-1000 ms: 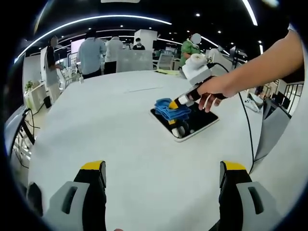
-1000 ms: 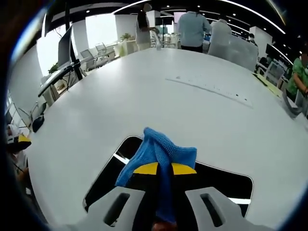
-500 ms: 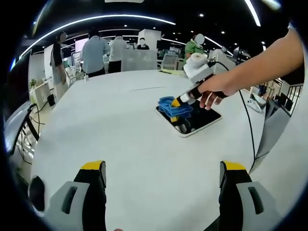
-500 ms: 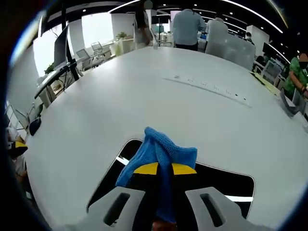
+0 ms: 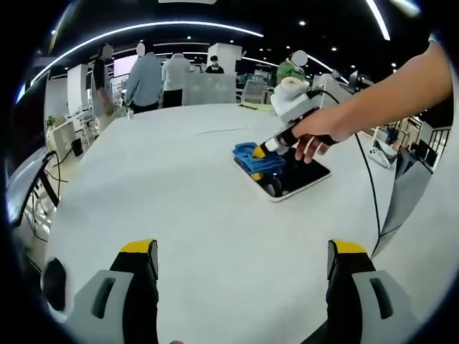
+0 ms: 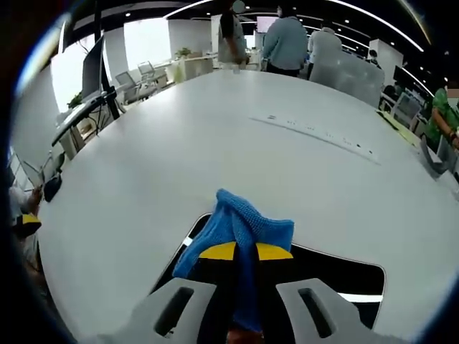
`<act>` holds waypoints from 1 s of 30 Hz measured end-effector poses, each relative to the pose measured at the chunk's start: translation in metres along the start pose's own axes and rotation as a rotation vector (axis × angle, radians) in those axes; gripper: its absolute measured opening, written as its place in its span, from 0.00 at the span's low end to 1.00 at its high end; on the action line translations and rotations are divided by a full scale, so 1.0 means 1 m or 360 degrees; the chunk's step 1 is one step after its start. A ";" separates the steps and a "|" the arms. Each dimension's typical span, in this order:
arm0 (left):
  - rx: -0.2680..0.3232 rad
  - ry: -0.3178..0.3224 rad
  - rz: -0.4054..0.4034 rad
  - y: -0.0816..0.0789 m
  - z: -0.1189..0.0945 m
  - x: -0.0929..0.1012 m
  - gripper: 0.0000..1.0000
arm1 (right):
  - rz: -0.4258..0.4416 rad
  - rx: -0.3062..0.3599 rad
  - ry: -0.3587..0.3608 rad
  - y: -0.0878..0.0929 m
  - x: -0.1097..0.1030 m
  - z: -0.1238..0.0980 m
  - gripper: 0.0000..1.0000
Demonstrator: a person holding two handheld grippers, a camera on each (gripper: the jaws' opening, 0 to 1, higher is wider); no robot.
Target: Wipe the mirror surface with the cleaning cloth until all visible marks leave the cleaned area.
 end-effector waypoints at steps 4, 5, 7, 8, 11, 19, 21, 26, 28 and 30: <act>0.0004 -0.0003 -0.0003 -0.001 0.000 -0.001 0.99 | -0.0007 -0.0004 0.0001 -0.001 -0.003 -0.001 0.04; 0.0005 -0.0004 -0.0001 -0.001 0.000 -0.001 0.99 | -0.0007 -0.0004 0.0000 -0.001 -0.004 -0.001 0.04; 0.0008 -0.0003 -0.0004 -0.001 0.000 -0.001 0.99 | -0.0008 -0.0004 -0.0001 -0.002 -0.005 0.000 0.04; 0.0009 -0.0004 -0.0004 -0.002 -0.001 -0.001 0.99 | -0.0007 -0.0003 -0.0003 -0.002 -0.006 -0.001 0.04; 0.0005 -0.0004 -0.0004 -0.001 -0.001 -0.002 0.99 | -0.0011 -0.0004 -0.0004 -0.003 -0.007 0.001 0.04; 0.0004 -0.0007 -0.0007 0.000 -0.003 -0.002 0.99 | -0.0029 -0.0001 -0.0010 -0.004 -0.011 0.002 0.04; 0.0005 -0.0009 -0.0008 0.000 -0.003 -0.002 0.99 | -0.0041 0.0004 -0.0013 -0.004 -0.011 0.001 0.04; 0.0003 -0.0007 -0.0009 0.000 -0.003 -0.002 0.99 | -0.0052 0.0018 -0.0026 -0.003 -0.011 0.001 0.04; -0.0004 -0.0001 0.0005 -0.001 -0.002 -0.001 0.99 | -0.0056 0.0020 -0.0020 -0.003 -0.012 0.000 0.04; -0.0011 0.0003 0.0013 -0.002 -0.001 0.000 0.99 | -0.0057 0.0027 -0.0015 -0.002 -0.012 -0.001 0.04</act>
Point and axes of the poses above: the point that each gripper's makers call its tool centre point, and the gripper's own axes: z roughly forward along the fingers, x roughly to its right, y roughly out of its underside, the point moved 4 cm from there along -z, roughly backward along the fingers, and after that the axes turned 4 degrees about -z, right-handed, at the moved point
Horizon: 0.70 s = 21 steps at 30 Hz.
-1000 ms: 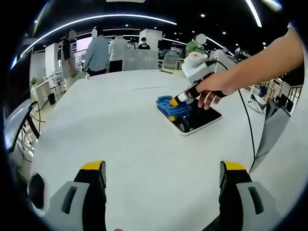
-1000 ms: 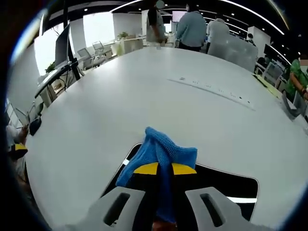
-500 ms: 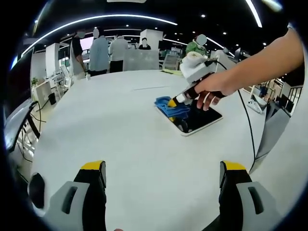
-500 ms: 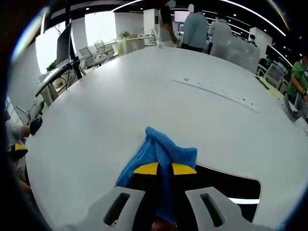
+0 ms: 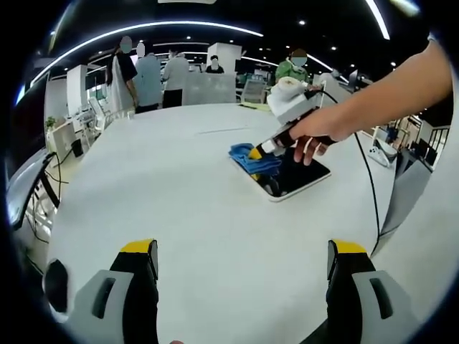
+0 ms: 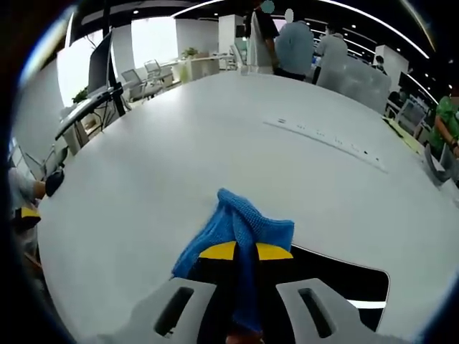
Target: Wipe the mirror surface with the cleaning cloth until all visible marks leave the cleaned area.
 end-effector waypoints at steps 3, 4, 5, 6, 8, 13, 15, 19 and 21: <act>0.0009 -0.0001 0.0005 -0.003 0.000 0.001 0.99 | 0.0006 0.0014 0.0001 0.001 -0.001 -0.002 0.04; 0.0014 0.0003 0.0006 -0.005 0.001 0.001 0.99 | -0.0003 0.0020 0.0001 0.001 -0.001 -0.003 0.04; 0.0016 0.0003 0.0011 -0.006 0.001 0.002 0.99 | -0.0001 0.0022 0.0001 0.001 -0.002 -0.004 0.04; 0.0017 0.0004 0.0014 -0.006 0.001 0.002 0.99 | -0.0005 0.0023 0.0001 0.002 -0.002 -0.005 0.04; 0.0014 0.0006 0.0018 -0.006 0.002 0.002 0.99 | -0.0003 0.0025 0.0001 0.002 -0.003 -0.006 0.04; 0.0016 0.0010 0.0020 -0.007 0.002 0.004 0.99 | -0.0002 0.0027 0.0001 0.004 -0.006 -0.009 0.04; 0.0013 0.0012 0.0022 -0.006 0.002 0.005 0.99 | 0.0002 0.0030 -0.0002 0.005 -0.006 -0.009 0.04; 0.0015 0.0009 0.0024 -0.006 0.001 0.006 0.99 | 0.0002 0.0028 -0.0006 0.006 -0.008 -0.011 0.04; 0.0020 0.0006 0.0022 -0.006 0.001 0.005 0.99 | 0.0001 0.0028 -0.0007 0.007 -0.009 -0.011 0.04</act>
Point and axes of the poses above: the point that each gripper's makers call its tool centre point, and the gripper's own axes: z roughly forward along the fingers, x roughly to its right, y roughly out of its underside, the point moved 4 cm from there along -z, roughly backward along the fingers, and after that the axes turned 4 degrees about -z, right-handed, at the moved point
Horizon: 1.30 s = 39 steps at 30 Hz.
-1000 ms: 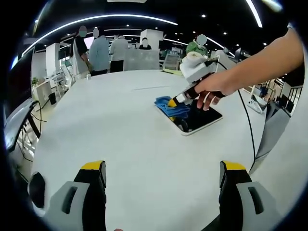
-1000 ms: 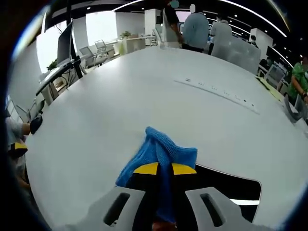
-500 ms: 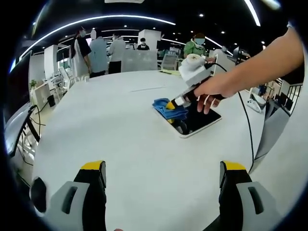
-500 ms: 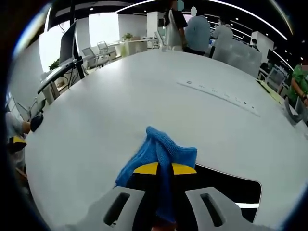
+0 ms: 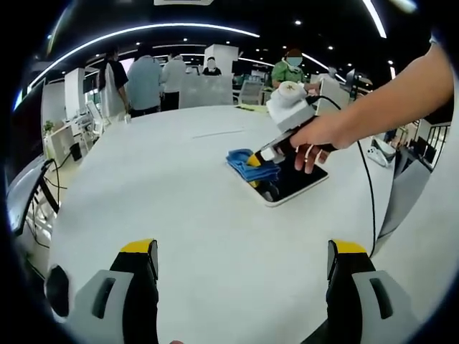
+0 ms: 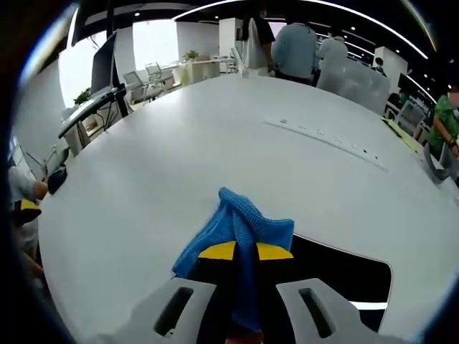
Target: Wipe the mirror surface with the cleaning cloth until all visible marks leave the cleaned area.
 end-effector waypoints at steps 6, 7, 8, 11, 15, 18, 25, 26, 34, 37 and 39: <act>-0.0006 0.0010 -0.0002 0.002 0.000 0.003 0.99 | -0.0005 0.0007 -0.0002 0.002 -0.003 -0.002 0.04; -0.0008 0.0011 -0.0002 0.002 0.001 0.003 0.99 | -0.0007 0.0010 -0.0004 0.002 -0.003 -0.002 0.04; -0.0010 0.0012 0.0000 0.003 0.001 0.004 0.99 | -0.0008 0.0012 -0.0004 0.002 -0.003 -0.002 0.04; -0.0008 0.0014 -0.0005 0.003 0.001 0.005 0.99 | -0.0012 0.0015 -0.0008 0.004 -0.005 -0.004 0.04; -0.0008 0.0017 -0.0003 0.002 0.002 0.006 0.99 | -0.0011 0.0023 -0.0015 0.006 -0.007 -0.006 0.05; -0.0010 0.0017 -0.0001 0.002 0.002 0.007 0.99 | -0.0011 0.0025 -0.0022 0.008 -0.008 -0.007 0.05; -0.0010 0.0022 0.0004 0.001 0.002 0.008 0.99 | -0.0014 0.0041 -0.0037 0.015 -0.013 -0.014 0.05; -0.0012 0.0021 0.0009 0.001 0.002 0.009 0.99 | -0.0013 0.0040 -0.0037 0.015 -0.013 -0.014 0.05; -0.0010 0.0032 0.0021 0.000 0.003 0.013 0.99 | -0.0005 0.0051 -0.0043 0.023 -0.018 -0.021 0.06; -0.0014 0.0036 0.0016 0.002 0.003 0.014 0.99 | -0.0003 0.0057 -0.0045 0.025 -0.020 -0.024 0.06; -0.0018 0.0041 0.0021 0.002 0.003 0.015 0.99 | -0.0005 0.0059 -0.0047 0.026 -0.021 -0.025 0.06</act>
Point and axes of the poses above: the point that each gripper's makers call its tool centre point, and the gripper's own axes: z roughly forward along the fingers, x roughly to its right, y roughly out of its underside, the point moved 4 cm from there along -z, roughly backward along the fingers, and after that the axes turned 4 degrees about -z, right-handed, at the moved point
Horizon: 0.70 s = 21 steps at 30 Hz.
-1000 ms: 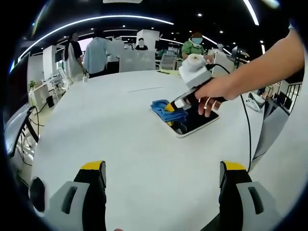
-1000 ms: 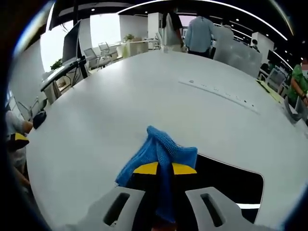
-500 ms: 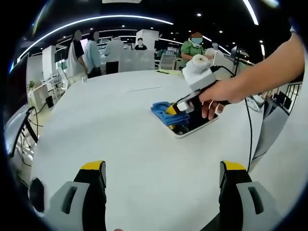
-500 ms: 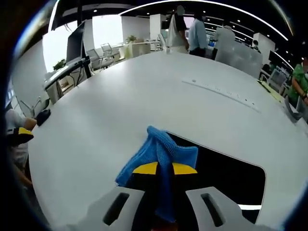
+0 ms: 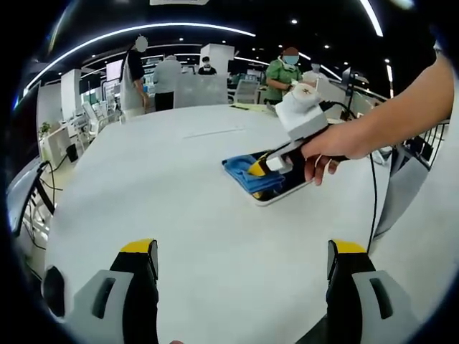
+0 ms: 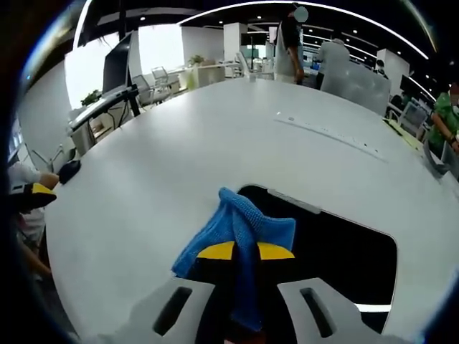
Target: Wipe the mirror surface with the cleaning cloth until all visible marks leave the cleaned area.
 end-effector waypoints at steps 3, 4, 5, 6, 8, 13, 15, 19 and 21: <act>-0.0004 0.0004 0.0002 0.000 0.000 0.001 0.99 | -0.0001 0.0003 -0.0003 0.002 -0.002 -0.002 0.06; -0.0006 0.0005 0.0003 0.000 0.000 0.001 0.99 | 0.0000 0.0005 -0.0004 0.003 -0.002 -0.003 0.06; -0.0006 0.0005 0.0004 0.000 0.000 0.001 0.99 | 0.0000 0.0006 -0.0005 0.004 -0.003 -0.004 0.06; -0.0005 0.0007 0.0004 0.000 0.000 0.001 0.99 | -0.0002 0.0007 -0.0006 0.005 -0.004 -0.004 0.06; -0.0005 0.0008 0.0005 -0.001 0.000 0.001 0.99 | -0.0003 0.0009 -0.0008 0.006 -0.005 -0.006 0.06; -0.0002 0.0017 0.0018 -0.003 0.002 0.002 0.99 | -0.0002 0.0006 -0.0019 0.010 -0.008 -0.010 0.07; -0.0002 0.0021 0.0020 -0.004 0.003 0.003 0.99 | -0.0010 0.0014 -0.0024 0.012 -0.009 -0.012 0.07; -0.0003 0.0032 0.0029 -0.005 0.004 0.006 0.99 | -0.0016 0.0019 -0.0023 0.013 -0.010 -0.013 0.07; -0.0002 0.0034 0.0031 -0.004 0.004 0.006 0.99 | -0.0012 0.0017 -0.0023 0.013 -0.011 -0.013 0.07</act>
Point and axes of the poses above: the point that each gripper's makers call its tool centre point, and the gripper's own axes: z roughly forward along the fingers, x roughly to its right, y roughly out of its underside, the point moved 4 cm from there along -z, roughly backward along the fingers, and after that the axes turned 4 degrees about -z, right-handed, at the moved point
